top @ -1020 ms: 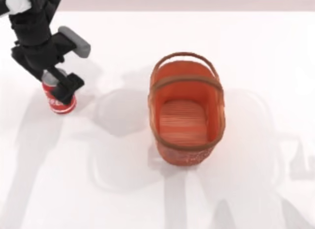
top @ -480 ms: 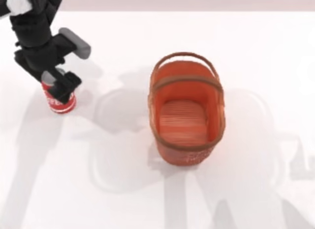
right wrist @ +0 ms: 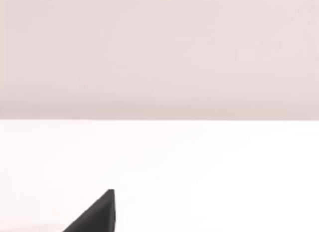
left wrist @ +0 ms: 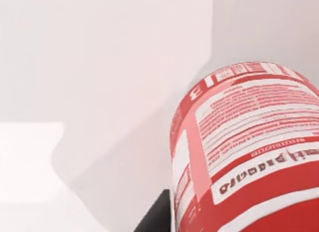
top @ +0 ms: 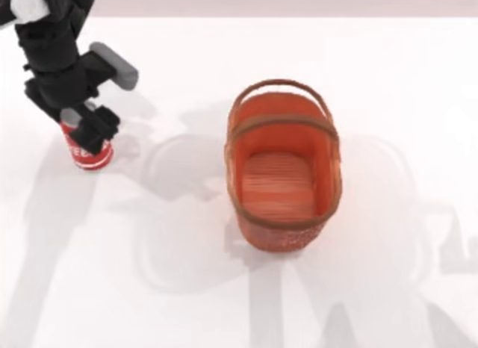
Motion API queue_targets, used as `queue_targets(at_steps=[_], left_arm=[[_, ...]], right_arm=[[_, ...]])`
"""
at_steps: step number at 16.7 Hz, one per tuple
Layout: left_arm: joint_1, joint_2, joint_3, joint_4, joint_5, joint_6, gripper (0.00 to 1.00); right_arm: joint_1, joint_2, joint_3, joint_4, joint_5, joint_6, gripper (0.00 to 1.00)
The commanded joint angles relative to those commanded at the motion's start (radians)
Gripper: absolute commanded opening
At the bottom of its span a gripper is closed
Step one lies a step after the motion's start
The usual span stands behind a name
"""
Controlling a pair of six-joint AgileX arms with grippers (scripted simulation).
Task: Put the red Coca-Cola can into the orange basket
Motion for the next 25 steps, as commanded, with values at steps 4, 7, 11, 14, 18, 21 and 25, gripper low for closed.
queue_targets(at_steps=[4,7,11,14,18,21,25], left_arm=[[0.000,0.000,0.000,0.000,0.000,0.000,0.00],[0.000,0.000,0.000,0.000,0.000,0.000,0.00],[-0.001,-0.004,-0.003,0.011,0.009,-0.002,0.00],[-0.014,-0.012,-0.024,0.106,0.086,-0.034,0.00],[-0.041,-0.026,-0.084,0.378,0.283,-0.128,0.00],[-0.066,-0.042,-0.155,0.666,0.476,-0.229,0.00],[-0.103,-0.073,-0.272,1.084,0.758,-0.381,0.00]], right_arm=[[0.000,0.000,0.000,0.000,0.000,0.000,1.00],[0.000,0.000,0.000,0.000,0.000,0.000,1.00],[0.000,0.000,0.000,0.000,0.000,0.000,1.00],[0.000,0.000,0.000,0.000,0.000,0.000,1.00],[0.000,0.000,0.000,0.000,0.000,0.000,1.00],[0.000,0.000,0.000,0.000,0.000,0.000,1.00],[0.000,0.000,0.000,0.000,0.000,0.000,1.00]])
